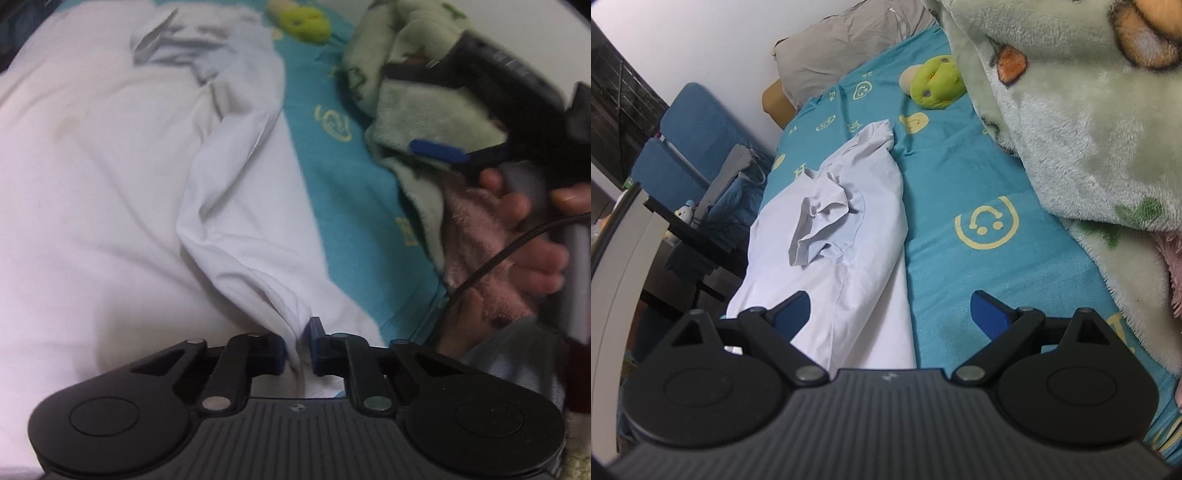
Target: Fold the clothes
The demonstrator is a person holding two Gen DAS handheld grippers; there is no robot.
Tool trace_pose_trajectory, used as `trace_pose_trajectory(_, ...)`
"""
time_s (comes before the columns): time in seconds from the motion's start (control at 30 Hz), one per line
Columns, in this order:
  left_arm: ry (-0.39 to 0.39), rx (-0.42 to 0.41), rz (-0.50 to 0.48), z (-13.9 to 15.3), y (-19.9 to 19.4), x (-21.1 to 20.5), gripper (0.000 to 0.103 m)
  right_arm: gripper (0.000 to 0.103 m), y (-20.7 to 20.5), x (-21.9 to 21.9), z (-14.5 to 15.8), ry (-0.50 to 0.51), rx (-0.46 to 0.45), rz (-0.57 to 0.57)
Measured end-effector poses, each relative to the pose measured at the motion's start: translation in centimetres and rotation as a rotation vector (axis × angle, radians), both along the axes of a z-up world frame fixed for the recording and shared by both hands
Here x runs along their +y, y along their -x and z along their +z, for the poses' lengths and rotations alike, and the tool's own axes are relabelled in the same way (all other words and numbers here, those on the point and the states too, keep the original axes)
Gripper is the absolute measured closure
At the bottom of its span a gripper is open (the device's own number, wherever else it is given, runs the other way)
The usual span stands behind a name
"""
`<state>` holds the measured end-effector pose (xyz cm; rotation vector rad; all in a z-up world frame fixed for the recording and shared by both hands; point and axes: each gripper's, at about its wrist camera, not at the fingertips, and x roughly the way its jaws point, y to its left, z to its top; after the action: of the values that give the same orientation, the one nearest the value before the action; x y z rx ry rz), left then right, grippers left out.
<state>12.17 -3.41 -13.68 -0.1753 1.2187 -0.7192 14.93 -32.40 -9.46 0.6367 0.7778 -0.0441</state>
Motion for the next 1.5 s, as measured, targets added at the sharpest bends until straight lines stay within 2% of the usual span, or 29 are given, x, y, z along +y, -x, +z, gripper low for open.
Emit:
trace_pose_trajectory(0.13, 0.112, 0.132, 0.092, -0.1, -0.5, 2.2, 0.092, 0.008, 0.0, 0.1, 0.0, 0.017, 0.004, 0.001)
trace_pose_trajectory(0.17, 0.107, 0.181, 0.11, -0.8, -0.5, 2.7, 0.093, 0.008, 0.1, 0.1, 0.0, 0.019, 0.002, -0.001)
trace_pose_trajectory(0.23, 0.005, 0.257, 0.126, -3.0, -0.1, 3.0, 0.094, 0.008, 0.1, 0.1, 0.2, 0.026, -0.003, -0.002)
trace_pose_trajectory(0.3, -0.111, 0.294, 0.137, -4.8, 0.1, 2.8, 0.094, 0.008, 0.1, 0.2, 0.2, 0.036, -0.006, 0.0)
trace_pose_trajectory(0.4, -0.14, 0.265, 0.099, -4.3, 0.3, 2.6, 0.091, 0.008, 0.2, 0.4, 0.3, 0.042, -0.002, 0.002)
trace_pose_trajectory(0.47, -0.123, 0.233, 0.07, -3.3, 0.6, 2.7, 0.08, 0.008, 0.5, 0.3, 0.4, 0.048, -0.006, -0.01)
trace_pose_trajectory(0.53, -0.088, 0.199, 0.051, -1.7, 0.8, 3.2, 0.05, 0.008, 0.9, 0.1, 0.7, 0.053, -0.014, -0.029)
trace_pose_trajectory(0.57, -0.064, 0.178, 0.045, -0.7, 0.9, 3.7, 0.043, 0.008, 1.0, 0.0, 0.8, 0.055, -0.018, -0.039)
trace_pose_trajectory(0.63, 0.0, 0.129, 0.064, 1.4, 0.4, 4.9, 0.022, 0.008, 1.4, -0.2, 1.3, 0.059, -0.036, -0.063)
trace_pose_trajectory(0.73, 0.088, 0.058, 0.154, 4.0, -2.3, 6.1, 0.015, 0.008, 1.8, -0.6, 2.1, 0.068, -0.077, -0.108)
trace_pose_trajectory(0.83, 0.12, -0.012, 0.281, 4.9, -7.5, 6.1, 0.01, 0.008, 1.7, -1.0, 2.6, 0.079, -0.112, -0.152)
trace_pose_trajectory(0.93, 0.119, -0.067, 0.413, 4.4, -14.7, 5.1, 0.01, 0.008, 1.0, -1.5, 2.2, 0.076, -0.109, -0.179)
trace_pose_trajectory(1.03, 0.066, -0.154, 0.444, 3.5, -20.9, 3.5, 0.01, 0.008, 0.1, -1.8, 1.3, 0.066, -0.084, -0.192)
trace_pose_trajectory(1.1, -0.006, -0.23, 0.425, 2.7, -24.5, 1.1, 0.01, 0.008, -0.7, -1.9, 0.7, 0.061, -0.061, -0.191)
trace_pose_trajectory(1.2, -0.14, -0.391, 0.284, 1.7, -28.0, -4.1, 0.01, 0.008, -2.2, -1.8, -0.2, 0.072, -0.044, -0.187)
trace_pose_trajectory(1.37, -0.377, -0.651, -0.078, -1.3, -28.3, -12.0, 0.01, 0.008, -4.8, -2.0, -1.5, 0.073, -0.009, -0.185)
trace_pose_trajectory(1.4, -0.415, -0.679, -0.126, -2.0, -28.3, -13.0, 0.012, 0.008, -5.0, -2.1, -1.7, 0.063, -0.003, -0.185)
trace_pose_trajectory(1.43, -0.448, -0.697, -0.16, -2.8, -28.3, -13.7, 0.019, 0.008, -5.2, -2.1, -2.0, 0.053, 0.002, -0.184)
trace_pose_trajectory(1.47, -0.443, -0.692, -0.167, -3.3, -28.6, -13.9, 0.022, 0.008, -5.3, -2.2, -2.2, 0.046, 0.007, -0.184)
trace_pose_trajectory(1.5, -0.422, -0.676, -0.161, -3.6, -28.9, -13.8, 0.031, 0.008, -5.4, -2.2, -2.4, 0.042, 0.015, -0.184)
